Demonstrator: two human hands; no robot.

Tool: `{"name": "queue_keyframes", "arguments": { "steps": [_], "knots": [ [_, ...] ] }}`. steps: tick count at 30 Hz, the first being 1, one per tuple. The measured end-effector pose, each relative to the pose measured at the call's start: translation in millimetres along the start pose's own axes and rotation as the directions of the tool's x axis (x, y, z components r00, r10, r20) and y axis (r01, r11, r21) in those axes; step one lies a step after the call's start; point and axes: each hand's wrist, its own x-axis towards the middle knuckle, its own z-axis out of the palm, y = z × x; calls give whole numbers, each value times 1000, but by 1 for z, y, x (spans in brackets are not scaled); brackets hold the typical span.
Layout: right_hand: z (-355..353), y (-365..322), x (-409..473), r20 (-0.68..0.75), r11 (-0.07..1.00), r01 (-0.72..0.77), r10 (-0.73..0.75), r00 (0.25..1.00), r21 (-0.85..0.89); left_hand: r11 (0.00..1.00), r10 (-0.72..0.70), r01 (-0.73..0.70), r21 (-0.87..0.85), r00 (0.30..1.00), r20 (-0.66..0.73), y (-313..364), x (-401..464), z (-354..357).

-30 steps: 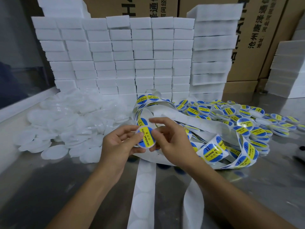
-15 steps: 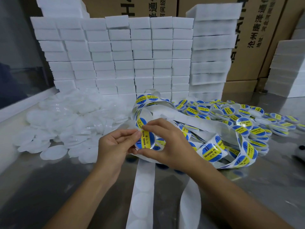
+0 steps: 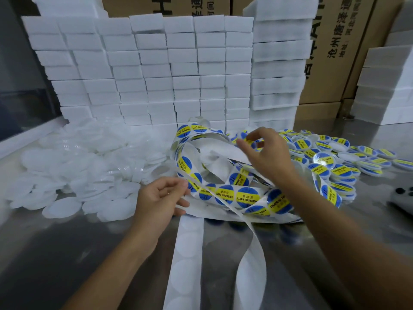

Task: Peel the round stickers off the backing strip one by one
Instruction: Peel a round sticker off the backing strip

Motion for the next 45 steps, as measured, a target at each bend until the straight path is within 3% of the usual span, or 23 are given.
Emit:
{"name": "queue_keyframes", "arguments": {
  "steps": [3, 7, 11, 15, 19, 21, 24, 28, 32, 36, 45],
  "knots": [
    [2, 32, 29, 50, 969, -81, 95, 994, -232, 998, -11, 11, 56, 1000, -2, -6, 2, -1],
    [9, 56, 54, 91, 921, -86, 130, 987, -380, 996, -11, 8, 93, 999, 31, -9, 5, -2],
    [19, 70, 68, 72, 893, -104, 150, 986, -439, 993, 25, -27, 113, 1000, 12, -8, 11, -7],
    [24, 77, 76, 209, 892, -122, 232, 950, -435, 991, 20, -24, 131, 999, 25, -10, 11, -7],
    [21, 58, 75, 150, 900, -93, 172, 974, -425, 991, 7, -12, 133, 999, 40, -11, 11, -7],
    [20, 39, 67, 116, 929, -73, 122, 986, -362, 990, 2, -8, 137, 999, 44, -10, 11, -7],
    [21, 0, 42, 124, 992, -10, 25, 992, -122, 990, -12, 5, 143, 999, 51, -10, 9, -6],
    [26, -48, -7, 273, 991, 67, -97, 957, 118, 993, -32, 26, 117, 998, 48, -12, 10, -5],
    [32, -64, -41, 428, 989, 21, -83, 900, 148, 994, -47, 41, 97, 997, 68, -13, 12, -6],
    [39, -63, -60, 475, 995, 93, -93, 875, 22, 990, -67, 50, 128, 989, 133, -17, 11, -5],
    [35, -55, -65, 301, 928, -123, 12, 954, 351, 996, -26, 24, 91, 1000, 11, -14, 10, -7]
  ]
}}
